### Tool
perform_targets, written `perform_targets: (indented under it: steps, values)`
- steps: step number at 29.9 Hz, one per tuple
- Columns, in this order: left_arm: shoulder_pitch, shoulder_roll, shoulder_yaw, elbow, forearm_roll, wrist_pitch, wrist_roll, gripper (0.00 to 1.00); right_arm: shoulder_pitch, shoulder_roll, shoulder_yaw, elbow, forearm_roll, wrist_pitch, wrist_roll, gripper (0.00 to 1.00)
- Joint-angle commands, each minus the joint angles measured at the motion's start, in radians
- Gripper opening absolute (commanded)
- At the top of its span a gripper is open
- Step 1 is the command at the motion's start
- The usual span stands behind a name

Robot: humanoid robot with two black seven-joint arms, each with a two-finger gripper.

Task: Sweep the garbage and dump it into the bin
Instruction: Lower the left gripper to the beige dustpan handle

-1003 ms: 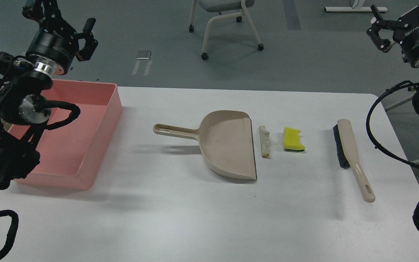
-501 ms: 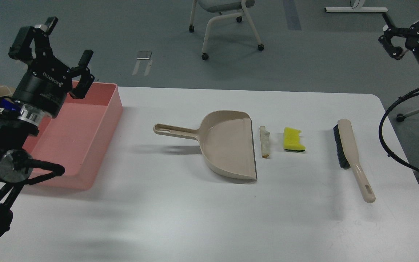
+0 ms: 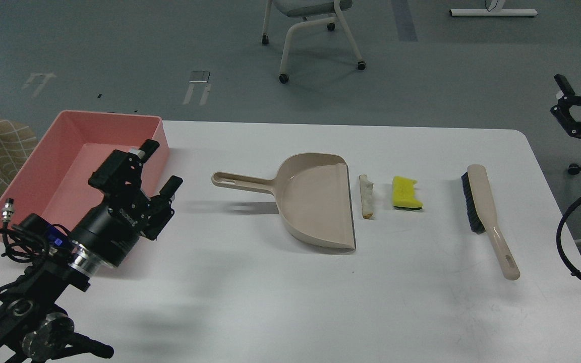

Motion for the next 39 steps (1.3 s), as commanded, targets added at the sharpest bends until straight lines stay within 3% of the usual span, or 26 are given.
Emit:
perform_targets:
  steps: [1,5,12,19,33,39]
  values:
    - [0.0,-0.033,0.08,0.003,0.159,0.036,0.001,0.84,-0.02,0.0,0.026,0.03,0.0,-0.003,0.0,1.0]
    - [-0.014,-0.08,0.128,0.047,0.201,0.043,0.02,0.84,-0.037,0.001,0.035,0.057,-0.002,-0.032,-0.003,1.0]
    - [-0.21,-0.178,0.232,0.358,0.199,0.043,0.027,0.84,-0.054,-0.012,0.05,0.114,-0.005,-0.061,-0.009,1.0]
    - [-0.304,-0.237,0.255,0.409,0.199,0.052,0.034,0.84,-0.054,-0.023,0.054,0.114,-0.005,-0.079,-0.012,1.0]
    - [-0.476,-0.31,0.357,0.664,0.188,0.079,0.023,0.84,-0.05,-0.043,0.057,0.137,-0.003,-0.104,-0.015,1.0]
    - [-0.507,-0.306,0.354,0.675,0.181,0.079,0.023,0.84,-0.047,-0.04,0.057,0.139,-0.003,-0.105,-0.015,1.0]
